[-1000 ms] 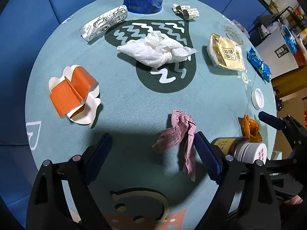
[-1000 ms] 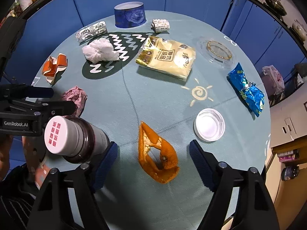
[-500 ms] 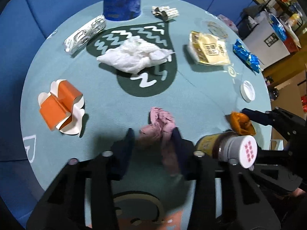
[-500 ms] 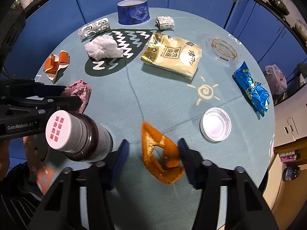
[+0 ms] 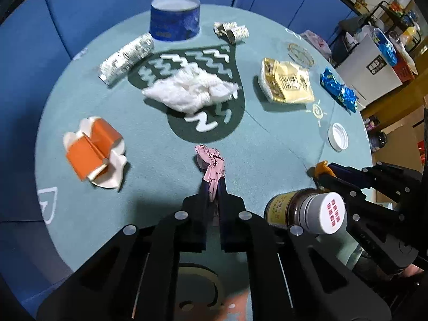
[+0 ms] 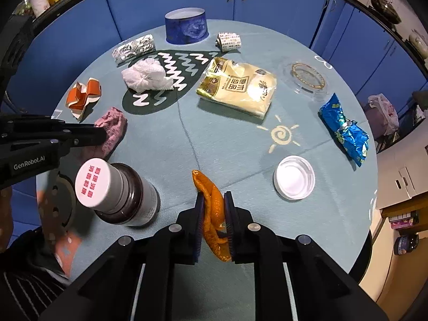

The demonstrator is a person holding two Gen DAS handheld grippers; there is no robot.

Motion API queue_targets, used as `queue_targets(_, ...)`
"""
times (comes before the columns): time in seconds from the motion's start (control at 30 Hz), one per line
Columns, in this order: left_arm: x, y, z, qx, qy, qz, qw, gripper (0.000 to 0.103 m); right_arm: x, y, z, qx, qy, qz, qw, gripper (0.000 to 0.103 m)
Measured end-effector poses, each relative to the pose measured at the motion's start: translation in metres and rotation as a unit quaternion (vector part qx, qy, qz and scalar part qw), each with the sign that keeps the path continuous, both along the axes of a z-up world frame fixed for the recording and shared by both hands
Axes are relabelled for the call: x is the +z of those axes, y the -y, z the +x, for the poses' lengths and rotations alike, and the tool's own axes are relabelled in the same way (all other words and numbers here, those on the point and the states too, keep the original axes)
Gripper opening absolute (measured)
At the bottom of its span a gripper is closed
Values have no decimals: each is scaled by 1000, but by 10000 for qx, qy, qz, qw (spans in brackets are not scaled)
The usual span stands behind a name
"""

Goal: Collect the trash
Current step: 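Carry the pink paper and orange peel in both grippers over the black bin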

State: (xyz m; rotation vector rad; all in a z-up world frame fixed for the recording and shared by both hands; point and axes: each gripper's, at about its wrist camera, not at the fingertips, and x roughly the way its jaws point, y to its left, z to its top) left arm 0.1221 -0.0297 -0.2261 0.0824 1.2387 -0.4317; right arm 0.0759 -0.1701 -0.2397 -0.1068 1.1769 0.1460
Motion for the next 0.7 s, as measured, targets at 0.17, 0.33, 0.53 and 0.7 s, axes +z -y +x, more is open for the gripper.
queue_targets(0.17, 19, 2, -2, -6, 330, 30, 9994, 7, 10, 5, 0, -105, 158, 27, 9998, 15)
queue_targets(0.33, 39, 11, -3, -63, 633, 81, 9979, 7, 25, 13, 1, -232, 356, 71, 9991, 15)
queue_targets(0.53, 57, 29, -2, -210, 839, 64, 9962, 7, 41, 32, 0, -425, 567, 167, 9973, 15)
queue_targets(0.7, 66, 52, -6, -419, 946, 70, 9946, 7, 50, 49, -4, -556, 682, 213, 9959, 15)
